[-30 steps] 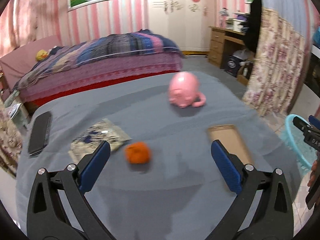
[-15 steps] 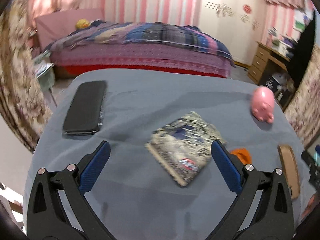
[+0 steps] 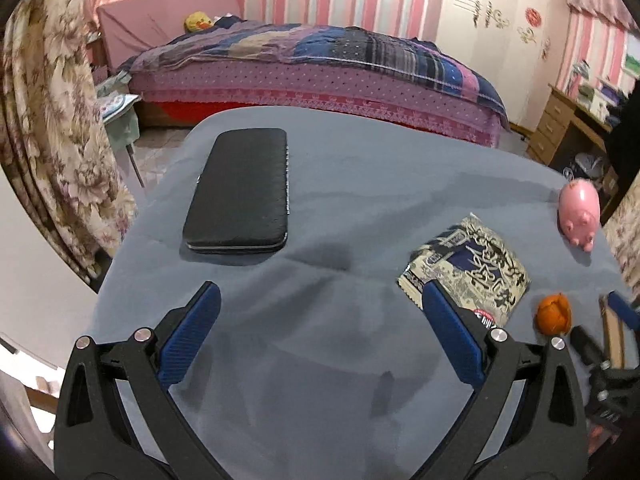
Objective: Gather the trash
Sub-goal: 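Grasp the printed snack bag with the left tool while the right grasps the orange peel, then carry the snack bag and orange peel over the blue basket and open both tools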
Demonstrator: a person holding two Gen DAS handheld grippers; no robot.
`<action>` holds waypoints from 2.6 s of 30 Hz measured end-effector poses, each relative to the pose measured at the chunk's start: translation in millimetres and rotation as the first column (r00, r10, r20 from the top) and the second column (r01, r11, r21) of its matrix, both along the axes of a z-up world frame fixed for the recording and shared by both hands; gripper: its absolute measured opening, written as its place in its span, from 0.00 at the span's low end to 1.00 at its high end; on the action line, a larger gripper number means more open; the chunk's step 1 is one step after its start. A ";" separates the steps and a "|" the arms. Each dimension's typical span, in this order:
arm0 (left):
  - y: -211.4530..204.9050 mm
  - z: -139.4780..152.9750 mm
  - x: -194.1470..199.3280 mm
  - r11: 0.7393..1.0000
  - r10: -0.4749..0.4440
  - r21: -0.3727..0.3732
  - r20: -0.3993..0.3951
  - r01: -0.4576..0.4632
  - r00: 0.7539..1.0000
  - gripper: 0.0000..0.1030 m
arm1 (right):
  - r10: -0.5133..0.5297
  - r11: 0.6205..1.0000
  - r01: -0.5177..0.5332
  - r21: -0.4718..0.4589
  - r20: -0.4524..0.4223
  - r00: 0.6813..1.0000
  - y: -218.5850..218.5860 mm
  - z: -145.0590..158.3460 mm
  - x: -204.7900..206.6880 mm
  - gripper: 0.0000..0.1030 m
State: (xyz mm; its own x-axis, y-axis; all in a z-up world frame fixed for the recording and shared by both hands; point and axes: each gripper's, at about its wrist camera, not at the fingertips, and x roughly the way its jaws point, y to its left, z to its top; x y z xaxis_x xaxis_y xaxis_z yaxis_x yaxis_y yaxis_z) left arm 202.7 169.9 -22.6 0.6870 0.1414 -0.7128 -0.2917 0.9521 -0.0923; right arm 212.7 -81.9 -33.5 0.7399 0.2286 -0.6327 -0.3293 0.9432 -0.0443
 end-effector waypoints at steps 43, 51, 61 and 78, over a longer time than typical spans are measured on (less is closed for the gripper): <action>-128.3 -19.5 42.1 0.971 -0.223 0.050 -0.154 0.233 0.963 0.28 | -0.063 0.995 0.063 0.073 -0.006 0.998 -83.8 14.3 8.9 0.29; -135.3 15.5 21.2 0.970 -0.217 0.106 -0.050 0.221 0.975 0.13 | -0.085 0.992 0.084 0.090 0.008 0.996 -97.4 20.1 6.5 0.29; -154.7 44.7 -32.1 0.968 -0.234 0.107 0.050 0.228 0.971 0.12 | -0.132 0.986 0.127 0.111 0.039 0.990 -139.9 38.2 -20.2 0.29; -302.6 52.7 -74.8 0.899 -0.436 0.082 0.084 0.430 0.896 0.12 | -0.430 0.903 0.427 0.051 0.064 0.901 -336.8 42.9 -120.6 0.29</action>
State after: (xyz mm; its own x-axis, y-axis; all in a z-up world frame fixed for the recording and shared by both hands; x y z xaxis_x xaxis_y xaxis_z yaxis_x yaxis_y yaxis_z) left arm 128.0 -132.7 30.0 0.7559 -0.1457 -0.6383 0.1583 0.9867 -0.0379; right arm 92.2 -418.7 9.4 0.8145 -0.0999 -0.5716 0.1097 0.9938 -0.0175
